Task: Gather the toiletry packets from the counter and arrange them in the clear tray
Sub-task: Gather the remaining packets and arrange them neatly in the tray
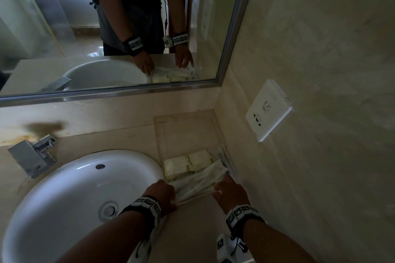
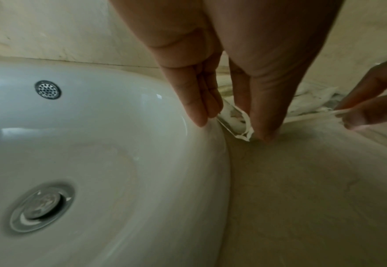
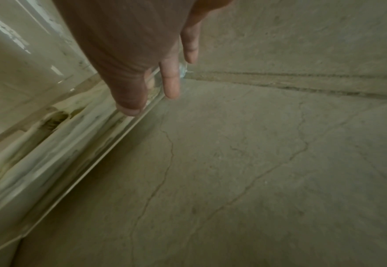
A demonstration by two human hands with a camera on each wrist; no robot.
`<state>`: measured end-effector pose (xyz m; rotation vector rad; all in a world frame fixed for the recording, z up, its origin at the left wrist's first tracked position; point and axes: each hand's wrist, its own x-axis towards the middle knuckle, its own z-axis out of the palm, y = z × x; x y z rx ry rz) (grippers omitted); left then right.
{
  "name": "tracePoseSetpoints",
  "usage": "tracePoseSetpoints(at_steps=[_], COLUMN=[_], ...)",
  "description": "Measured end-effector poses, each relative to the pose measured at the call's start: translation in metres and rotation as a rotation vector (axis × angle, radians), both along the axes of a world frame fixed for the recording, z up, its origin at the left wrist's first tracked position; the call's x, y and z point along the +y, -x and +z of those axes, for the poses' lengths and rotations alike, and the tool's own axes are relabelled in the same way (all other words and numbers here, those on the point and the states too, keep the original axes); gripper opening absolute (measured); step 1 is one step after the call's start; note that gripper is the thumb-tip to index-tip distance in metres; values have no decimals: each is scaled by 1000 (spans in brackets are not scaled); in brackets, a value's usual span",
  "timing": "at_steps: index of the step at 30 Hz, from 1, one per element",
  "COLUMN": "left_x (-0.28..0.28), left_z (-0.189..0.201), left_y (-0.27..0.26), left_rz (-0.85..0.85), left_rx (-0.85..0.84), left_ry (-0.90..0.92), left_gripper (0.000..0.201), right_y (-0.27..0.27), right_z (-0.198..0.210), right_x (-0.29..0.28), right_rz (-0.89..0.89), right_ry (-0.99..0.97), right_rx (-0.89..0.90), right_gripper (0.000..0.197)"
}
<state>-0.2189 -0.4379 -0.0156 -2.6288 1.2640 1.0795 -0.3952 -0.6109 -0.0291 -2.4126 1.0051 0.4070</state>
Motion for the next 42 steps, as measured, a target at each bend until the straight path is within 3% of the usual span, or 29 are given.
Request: tracePoseSetpoints(at_steps=[5, 8, 9, 13, 20, 24, 28, 37, 42], left_x=[2, 4, 4, 6, 7, 8, 7, 5, 6], left_z=[-3, -2, -3, -3, -4, -3, -2, 0, 1], left_y=[-2, -5, -6, -7, -12, -16, -18, -20, -18], left_rz=[29, 29, 29, 32, 40, 44, 36, 15, 22], left_rx=[-1, -8, -6, -16, -29, -19, -22, -34, -34], left_ry=[31, 42, 43, 53, 66, 78, 69, 57, 62], left_gripper=[39, 40, 40, 42, 42, 41, 42, 40, 38], right_y=[-3, -3, -2, -3, -7, -7, -6, -9, -9], right_z=[0, -24, -25, -5, -8, -8, -10, -14, 3], right_x=[-2, -8, -8, -4, 1, 2, 3, 2, 5], right_rz=[2, 51, 55, 114, 96, 117, 135, 137, 49], right_ry=[47, -39, -55, 29, 32, 85, 127, 65, 149], right_rx=[31, 21, 24, 84, 39, 42, 61, 29, -20], right_gripper=[37, 69, 71, 33, 54, 32, 46, 33, 30])
